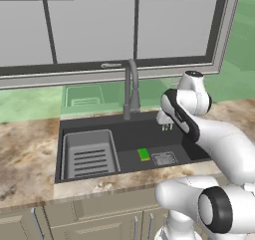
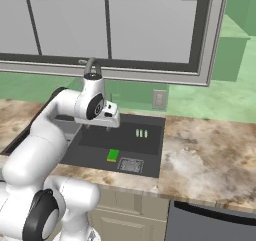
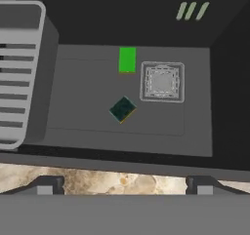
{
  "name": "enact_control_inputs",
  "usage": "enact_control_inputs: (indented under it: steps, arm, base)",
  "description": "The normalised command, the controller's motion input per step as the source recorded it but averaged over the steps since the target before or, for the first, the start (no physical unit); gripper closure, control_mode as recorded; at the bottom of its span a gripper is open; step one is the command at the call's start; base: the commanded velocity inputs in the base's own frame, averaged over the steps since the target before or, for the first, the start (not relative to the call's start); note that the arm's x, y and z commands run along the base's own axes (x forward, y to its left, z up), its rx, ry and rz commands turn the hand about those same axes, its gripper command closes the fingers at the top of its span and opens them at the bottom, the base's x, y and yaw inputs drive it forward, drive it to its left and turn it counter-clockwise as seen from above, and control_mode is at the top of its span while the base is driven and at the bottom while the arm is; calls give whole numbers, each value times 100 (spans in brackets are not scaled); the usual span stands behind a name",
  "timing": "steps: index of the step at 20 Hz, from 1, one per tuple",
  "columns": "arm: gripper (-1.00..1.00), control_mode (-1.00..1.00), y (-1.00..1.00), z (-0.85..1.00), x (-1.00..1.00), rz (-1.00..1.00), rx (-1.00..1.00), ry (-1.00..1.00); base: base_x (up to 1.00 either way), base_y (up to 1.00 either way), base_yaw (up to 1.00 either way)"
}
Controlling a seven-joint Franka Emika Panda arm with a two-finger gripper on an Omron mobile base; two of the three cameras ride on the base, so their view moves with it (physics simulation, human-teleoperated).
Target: Pick up the sponge and sponge from the sink, and place them back in the cabinet, and close the cabinet doors.
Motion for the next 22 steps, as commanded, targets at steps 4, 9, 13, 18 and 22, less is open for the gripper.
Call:
enact_control_inputs:
  steps: [4, 9, 13, 18, 22]
  arm:
    - [-100, -100, 0, -46, 16, 0, 0, 0]
    - [-100, -100, 0, -46, 18, 0, 0, 0]
    - [-100, -100, 0, -43, 26, 0, 0, 0]
    - [-100, -100, 0, -45, 20, 0, 0, 0]
    - [-100, -100, -3, -44, 16, 0, 0, 0]
  base:
    - [0, 0, 0]
    - [0, 0, 0]
    - [0, 0, 0]
    - [0, 0, 0]
    - [0, 0, 0]
